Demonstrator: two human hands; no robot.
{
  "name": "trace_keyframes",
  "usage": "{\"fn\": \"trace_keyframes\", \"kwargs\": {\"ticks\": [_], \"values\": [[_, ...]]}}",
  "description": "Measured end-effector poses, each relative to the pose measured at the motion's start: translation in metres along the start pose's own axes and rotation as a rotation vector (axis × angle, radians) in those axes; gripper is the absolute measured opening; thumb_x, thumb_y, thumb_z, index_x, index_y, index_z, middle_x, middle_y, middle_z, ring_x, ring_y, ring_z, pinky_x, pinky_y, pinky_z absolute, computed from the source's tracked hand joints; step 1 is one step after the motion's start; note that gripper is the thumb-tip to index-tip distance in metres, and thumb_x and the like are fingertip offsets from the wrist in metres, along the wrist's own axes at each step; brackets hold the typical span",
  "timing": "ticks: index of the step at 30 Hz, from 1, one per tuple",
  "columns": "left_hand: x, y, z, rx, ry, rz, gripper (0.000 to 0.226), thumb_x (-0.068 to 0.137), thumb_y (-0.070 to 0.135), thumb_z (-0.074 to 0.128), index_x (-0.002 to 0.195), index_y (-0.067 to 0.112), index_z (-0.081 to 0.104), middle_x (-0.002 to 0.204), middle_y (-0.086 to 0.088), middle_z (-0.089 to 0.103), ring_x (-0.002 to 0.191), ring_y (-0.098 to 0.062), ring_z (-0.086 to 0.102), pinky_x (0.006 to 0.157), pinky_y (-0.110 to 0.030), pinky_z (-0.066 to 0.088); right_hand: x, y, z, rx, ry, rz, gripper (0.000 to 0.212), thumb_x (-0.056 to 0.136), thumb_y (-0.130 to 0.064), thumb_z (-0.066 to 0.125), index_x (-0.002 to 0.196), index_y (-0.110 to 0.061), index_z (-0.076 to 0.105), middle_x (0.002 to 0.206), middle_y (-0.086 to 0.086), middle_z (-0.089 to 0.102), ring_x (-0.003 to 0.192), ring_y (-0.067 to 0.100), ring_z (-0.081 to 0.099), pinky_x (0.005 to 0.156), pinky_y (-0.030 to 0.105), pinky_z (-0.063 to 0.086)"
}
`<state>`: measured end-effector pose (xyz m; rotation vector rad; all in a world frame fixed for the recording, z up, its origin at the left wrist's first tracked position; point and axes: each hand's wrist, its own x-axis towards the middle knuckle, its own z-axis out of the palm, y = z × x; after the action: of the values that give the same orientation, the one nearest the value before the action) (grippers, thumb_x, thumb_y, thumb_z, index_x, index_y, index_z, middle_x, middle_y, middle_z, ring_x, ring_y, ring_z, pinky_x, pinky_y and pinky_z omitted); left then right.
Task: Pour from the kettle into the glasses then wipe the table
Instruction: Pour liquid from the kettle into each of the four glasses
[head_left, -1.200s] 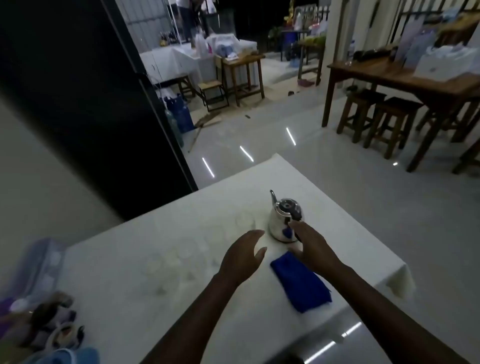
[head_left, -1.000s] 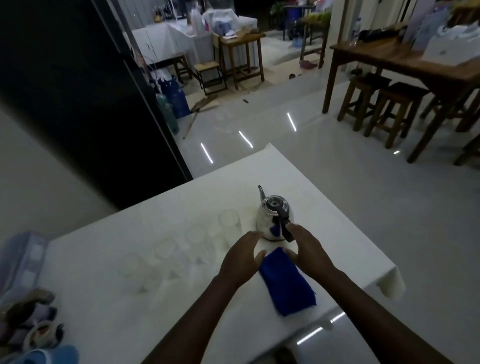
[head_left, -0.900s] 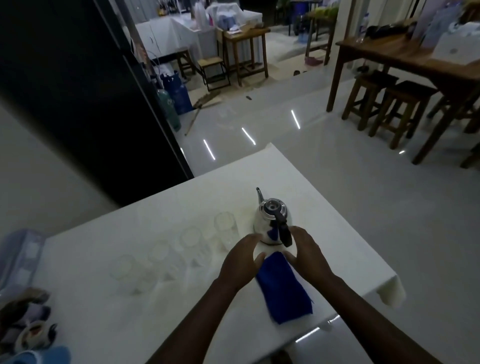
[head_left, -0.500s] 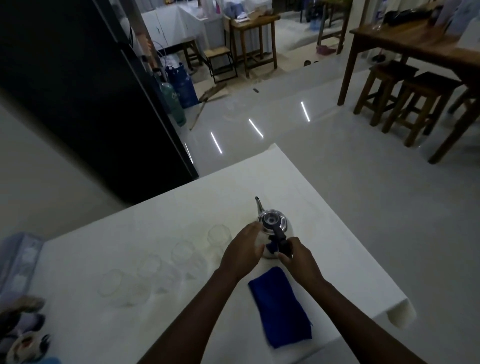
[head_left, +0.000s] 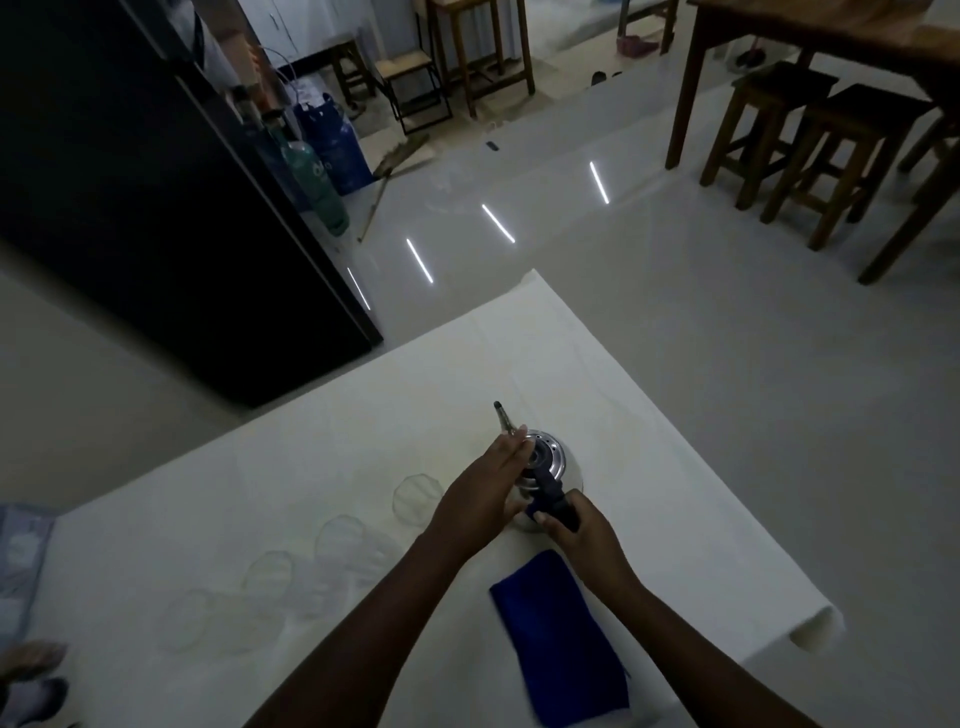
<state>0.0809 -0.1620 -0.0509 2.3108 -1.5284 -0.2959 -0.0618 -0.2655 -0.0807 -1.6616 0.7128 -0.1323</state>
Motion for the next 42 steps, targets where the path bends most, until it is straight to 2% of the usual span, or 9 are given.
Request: {"fn": "trace_keyframes", "kwargs": {"ticks": [4,8,14,19,24,28,33,37,42], "values": [[0.005,0.003,0.001,0.025,-0.017,0.035,0.086,0.079,0.014,0.074,0.147,0.013,0.023,0.156,-0.003,0.016,0.142,-0.018,0.013,0.107,-0.029,0.028,0.001,-0.003,-0.001,0.096,0.072,0.024,0.014,0.082,-0.028,0.066,0.082,-0.015,0.058,0.075,0.002,0.062,0.066,0.010,0.055,0.061,0.026,0.042],[0.009,0.010,0.000,0.043,-0.013,0.065,0.081,0.081,0.015,0.072,0.147,0.010,0.024,0.156,-0.008,0.018,0.142,-0.023,0.016,0.105,-0.033,0.033,0.006,-0.008,-0.017,0.145,0.091,0.037,0.018,0.084,-0.024,0.065,0.071,-0.018,0.054,0.063,-0.005,0.053,0.053,0.000,0.046,0.056,0.022,0.037],[0.013,0.019,-0.012,0.097,-0.032,0.110,0.089,0.073,0.016,0.079,0.145,0.009,0.027,0.153,-0.013,0.025,0.140,-0.029,0.020,0.102,-0.040,0.039,-0.001,-0.018,-0.026,0.119,0.103,0.000,0.017,0.085,-0.025,0.064,0.072,-0.024,0.052,0.064,-0.008,0.053,0.057,0.001,0.049,0.056,0.018,0.039],[0.009,0.032,-0.031,0.177,0.004,0.195,0.093,0.075,0.016,0.078,0.146,0.012,0.019,0.155,-0.009,0.023,0.143,-0.025,0.014,0.107,-0.036,0.029,-0.013,-0.041,-0.030,0.109,0.128,-0.071,0.019,0.085,-0.021,0.064,0.072,-0.028,0.052,0.063,-0.008,0.053,0.056,-0.003,0.050,0.053,0.009,0.041],[-0.001,0.050,-0.062,0.183,0.052,0.204,0.089,0.071,0.016,0.081,0.143,0.005,0.030,0.151,-0.015,0.030,0.140,-0.030,0.024,0.109,-0.038,0.022,-0.031,-0.066,-0.030,0.113,0.147,-0.120,0.012,0.084,-0.021,0.065,0.077,-0.024,0.055,0.068,-0.007,0.058,0.060,-0.005,0.054,0.054,0.008,0.044],[-0.021,0.061,-0.082,0.176,0.081,0.207,0.089,0.073,0.016,0.078,0.145,0.006,0.027,0.154,-0.014,0.024,0.142,-0.029,0.018,0.111,-0.039,0.020,-0.052,-0.085,-0.024,0.124,0.157,-0.165,0.014,0.086,-0.017,0.063,0.077,-0.024,0.055,0.067,-0.008,0.057,0.059,-0.008,0.055,0.053,0.007,0.044],[-0.058,0.075,-0.103,0.148,0.120,0.187,0.085,0.077,0.020,0.075,0.145,0.007,0.025,0.154,-0.013,0.022,0.142,-0.025,0.012,0.111,-0.038,0.017,-0.082,-0.099,-0.009,0.104,0.163,-0.206,0.016,0.085,-0.017,0.062,0.072,-0.023,0.055,0.060,-0.006,0.058,0.057,-0.001,0.054,0.052,0.010,0.044],[-0.098,0.072,-0.115,0.118,0.140,0.181,0.085,0.079,0.022,0.072,0.146,0.010,0.022,0.155,-0.010,0.019,0.143,-0.021,0.008,0.112,-0.034,0.013,-0.105,-0.102,0.013,0.067,0.155,-0.230,0.019,0.084,-0.015,0.063,0.069,-0.024,0.054,0.058,-0.015,0.061,0.056,0.000,0.054,0.052,0.012,0.045],[-0.155,0.052,-0.131,0.106,0.125,0.173,0.089,0.077,0.022,0.074,0.147,0.014,0.019,0.156,-0.006,0.015,0.143,-0.017,0.005,0.112,-0.029,0.012,-0.135,-0.110,0.060,0.007,0.161,-0.214,0.021,0.082,-0.016,0.066,0.067,-0.023,0.054,0.056,-0.010,0.061,0.054,0.000,0.052,0.049,0.013,0.041]]}}
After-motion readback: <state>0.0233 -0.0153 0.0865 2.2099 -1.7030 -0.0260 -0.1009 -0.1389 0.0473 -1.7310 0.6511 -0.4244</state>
